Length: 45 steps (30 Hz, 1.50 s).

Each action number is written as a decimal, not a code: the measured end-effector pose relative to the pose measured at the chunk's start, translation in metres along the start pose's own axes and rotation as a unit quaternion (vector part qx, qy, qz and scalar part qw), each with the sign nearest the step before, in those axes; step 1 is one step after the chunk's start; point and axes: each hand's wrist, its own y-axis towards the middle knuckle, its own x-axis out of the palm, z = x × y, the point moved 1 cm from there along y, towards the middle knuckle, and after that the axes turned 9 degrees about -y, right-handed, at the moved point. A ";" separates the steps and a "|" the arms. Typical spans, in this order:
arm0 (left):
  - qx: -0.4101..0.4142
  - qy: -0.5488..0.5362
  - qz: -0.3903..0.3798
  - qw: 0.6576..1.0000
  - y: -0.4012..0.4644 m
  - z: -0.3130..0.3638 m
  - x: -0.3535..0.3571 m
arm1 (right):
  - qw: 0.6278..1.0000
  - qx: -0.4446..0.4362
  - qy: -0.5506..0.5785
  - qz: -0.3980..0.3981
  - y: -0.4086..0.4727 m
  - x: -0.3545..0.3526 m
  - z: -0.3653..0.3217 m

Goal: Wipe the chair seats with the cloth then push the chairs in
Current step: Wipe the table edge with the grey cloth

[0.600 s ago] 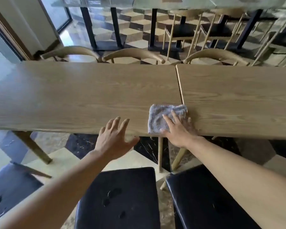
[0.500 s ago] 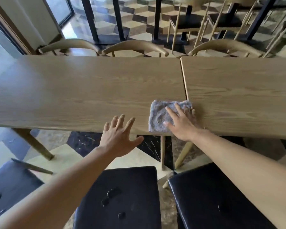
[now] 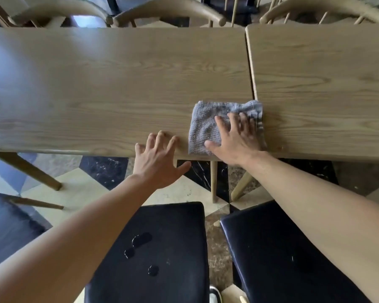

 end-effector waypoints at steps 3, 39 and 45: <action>0.016 0.012 0.006 1.000 -0.004 -0.009 0.006 | 0.999 0.010 0.026 0.034 -0.002 0.002 -0.005; -0.096 0.011 0.060 0.993 -0.141 -0.123 -0.066 | 0.962 -0.162 0.195 0.102 -0.108 -0.061 -0.189; -0.158 0.013 0.078 0.984 -0.215 -0.205 -0.091 | 0.946 -0.230 0.202 0.109 -0.127 -0.076 -0.300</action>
